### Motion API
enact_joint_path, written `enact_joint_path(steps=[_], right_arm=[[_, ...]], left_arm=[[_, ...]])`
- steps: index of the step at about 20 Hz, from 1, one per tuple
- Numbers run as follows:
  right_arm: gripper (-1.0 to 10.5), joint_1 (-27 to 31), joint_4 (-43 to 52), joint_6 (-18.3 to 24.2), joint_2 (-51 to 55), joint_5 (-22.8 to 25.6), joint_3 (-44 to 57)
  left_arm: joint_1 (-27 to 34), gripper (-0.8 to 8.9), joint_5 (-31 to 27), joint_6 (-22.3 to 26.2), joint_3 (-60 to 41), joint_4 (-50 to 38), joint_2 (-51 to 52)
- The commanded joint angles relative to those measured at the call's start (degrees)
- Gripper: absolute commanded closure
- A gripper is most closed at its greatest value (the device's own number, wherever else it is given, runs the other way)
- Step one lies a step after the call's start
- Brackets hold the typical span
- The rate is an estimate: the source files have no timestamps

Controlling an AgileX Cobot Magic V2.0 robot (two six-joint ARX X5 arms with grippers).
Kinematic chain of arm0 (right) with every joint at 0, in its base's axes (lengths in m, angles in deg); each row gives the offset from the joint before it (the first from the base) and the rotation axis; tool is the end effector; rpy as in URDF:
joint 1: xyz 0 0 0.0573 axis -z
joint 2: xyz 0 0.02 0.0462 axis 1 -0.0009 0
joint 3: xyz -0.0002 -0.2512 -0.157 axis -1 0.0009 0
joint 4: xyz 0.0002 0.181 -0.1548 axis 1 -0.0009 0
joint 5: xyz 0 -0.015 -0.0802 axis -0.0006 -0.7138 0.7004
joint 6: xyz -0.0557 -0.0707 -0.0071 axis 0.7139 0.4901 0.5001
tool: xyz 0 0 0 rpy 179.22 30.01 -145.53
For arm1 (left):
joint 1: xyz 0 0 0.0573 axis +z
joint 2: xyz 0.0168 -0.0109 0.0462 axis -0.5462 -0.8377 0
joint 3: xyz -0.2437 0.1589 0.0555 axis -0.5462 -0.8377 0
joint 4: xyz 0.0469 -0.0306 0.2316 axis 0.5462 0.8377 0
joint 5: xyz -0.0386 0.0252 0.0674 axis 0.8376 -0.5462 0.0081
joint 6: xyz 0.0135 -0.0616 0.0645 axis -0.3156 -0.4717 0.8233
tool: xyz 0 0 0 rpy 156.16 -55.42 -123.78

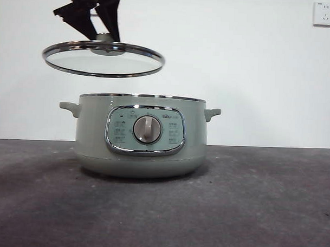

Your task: Pick up the potato,open the lid,put the potato in the pot,close the lid

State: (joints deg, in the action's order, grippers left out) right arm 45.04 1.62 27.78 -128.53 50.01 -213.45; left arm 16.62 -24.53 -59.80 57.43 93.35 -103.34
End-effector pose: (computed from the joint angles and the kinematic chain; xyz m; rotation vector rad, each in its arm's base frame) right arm 0.2319 0.2225 0.4564 -0.2377 0.8138 0.6093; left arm 0.4197 -0.1383 0.3860 0.1373 0.8362 -0.4759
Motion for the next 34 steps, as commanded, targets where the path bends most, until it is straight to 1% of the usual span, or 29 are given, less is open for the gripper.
enact_joint_path(steps=[1, 4, 6, 10, 13, 17, 22, 28, 31, 34], right_arm=[[9.5, -0.13, -1.55, 0.61, 7.28, 0.31, 11.82], [9.5, -0.11, -1.53, 0.07, 15.80, 2.05, 24.48], [9.5, -0.11, -1.53, 0.07, 19.98, 2.56, 30.75], [9.5, -0.13, -1.53, -0.04, 27.50, 0.83, 40.87], [9.5, -0.13, -1.51, -0.72, 33.09, 0.85, 46.12], [9.5, -0.11, -1.51, -3.13, 38.32, 0.85, 48.46], [9.5, -0.11, -1.51, -3.52, 41.68, 0.87, 48.46], [9.5, -0.11, -1.51, -3.89, 42.05, 0.90, 48.46], [9.5, -0.11, -1.51, -3.96, 42.05, 0.90, 48.46], [9.5, -0.11, -1.51, -3.93, 42.05, 1.07, 48.46]], left_arm=[[-2.27, 8.22, 0.63, 0.07, 0.52, -1.01, 0.57], [-5.42, 8.22, 0.61, 0.02, 0.48, -0.85, 0.15], [-6.99, 8.22, 0.46, 0.00, 0.48, -0.02, -0.39], [-8.92, 8.22, 0.46, -0.61, 0.46, 1.92, -2.34], [-9.42, 8.22, 0.46, -0.72, 0.42, 2.12, -4.11], [-9.49, 8.22, 0.46, -0.87, 0.42, 1.90, -5.92], [-9.51, 8.22, 0.48, -1.05, 0.42, 2.10, -8.00], [-9.73, 8.22, 0.15, -1.05, 0.39, 1.97, -9.79], [-9.77, 8.22, -4.00, -0.94, 0.39, 2.21, -10.49], [-9.84, 8.22, -4.92, -0.35, 0.39, 2.75, -10.58]])
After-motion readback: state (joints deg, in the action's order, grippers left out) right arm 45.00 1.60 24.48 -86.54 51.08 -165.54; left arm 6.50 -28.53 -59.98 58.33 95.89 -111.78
